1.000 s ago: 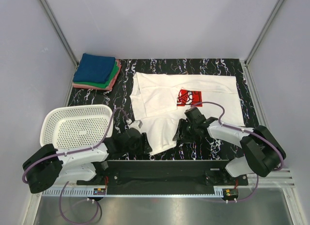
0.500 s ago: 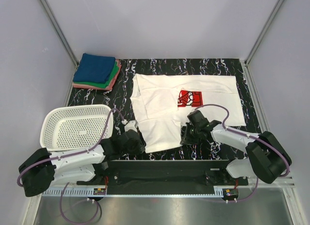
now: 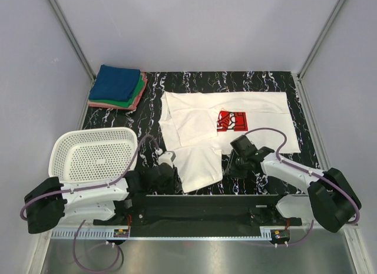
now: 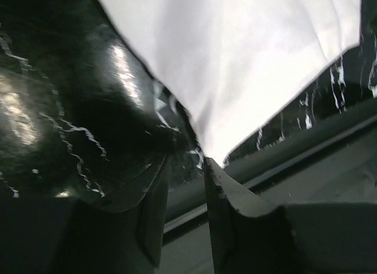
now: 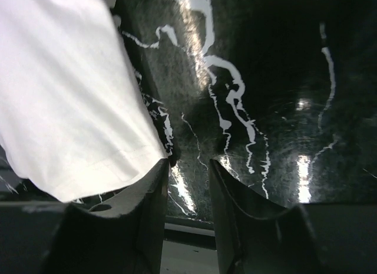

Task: Fold and stack the t-shirts
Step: Fold the tshirt

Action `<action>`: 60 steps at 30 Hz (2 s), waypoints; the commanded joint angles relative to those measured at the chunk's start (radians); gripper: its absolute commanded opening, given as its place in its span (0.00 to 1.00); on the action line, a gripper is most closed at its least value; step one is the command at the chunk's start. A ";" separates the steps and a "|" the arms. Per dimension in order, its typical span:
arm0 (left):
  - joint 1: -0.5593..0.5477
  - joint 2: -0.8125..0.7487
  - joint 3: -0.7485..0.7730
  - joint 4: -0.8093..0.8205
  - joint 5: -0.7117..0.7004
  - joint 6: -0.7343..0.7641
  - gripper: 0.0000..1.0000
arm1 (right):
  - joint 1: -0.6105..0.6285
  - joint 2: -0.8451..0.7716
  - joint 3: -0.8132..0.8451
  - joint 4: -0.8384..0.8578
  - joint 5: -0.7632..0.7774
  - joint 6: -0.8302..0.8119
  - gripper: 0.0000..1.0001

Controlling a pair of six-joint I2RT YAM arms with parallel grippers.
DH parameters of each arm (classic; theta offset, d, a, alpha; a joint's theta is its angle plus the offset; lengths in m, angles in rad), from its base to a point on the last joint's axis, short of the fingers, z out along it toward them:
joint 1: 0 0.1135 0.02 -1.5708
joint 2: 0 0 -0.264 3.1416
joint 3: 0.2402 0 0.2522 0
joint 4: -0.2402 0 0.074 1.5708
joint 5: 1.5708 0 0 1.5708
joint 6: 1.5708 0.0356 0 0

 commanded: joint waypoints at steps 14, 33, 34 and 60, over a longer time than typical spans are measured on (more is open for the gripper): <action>-0.350 0.499 0.566 -0.076 -0.297 0.597 0.47 | -0.493 0.044 0.387 -0.226 0.083 -0.110 0.43; -0.369 0.490 0.507 -0.292 -0.365 0.626 0.50 | -0.652 0.100 0.384 -0.131 -0.161 -0.148 0.43; -0.366 0.490 0.511 -0.303 -0.359 0.623 0.50 | -0.652 0.101 0.387 -0.130 -0.164 -0.151 0.43; -0.323 0.651 0.729 -0.467 -0.069 0.889 0.52 | -0.679 0.074 0.427 -0.101 -0.220 -0.227 0.43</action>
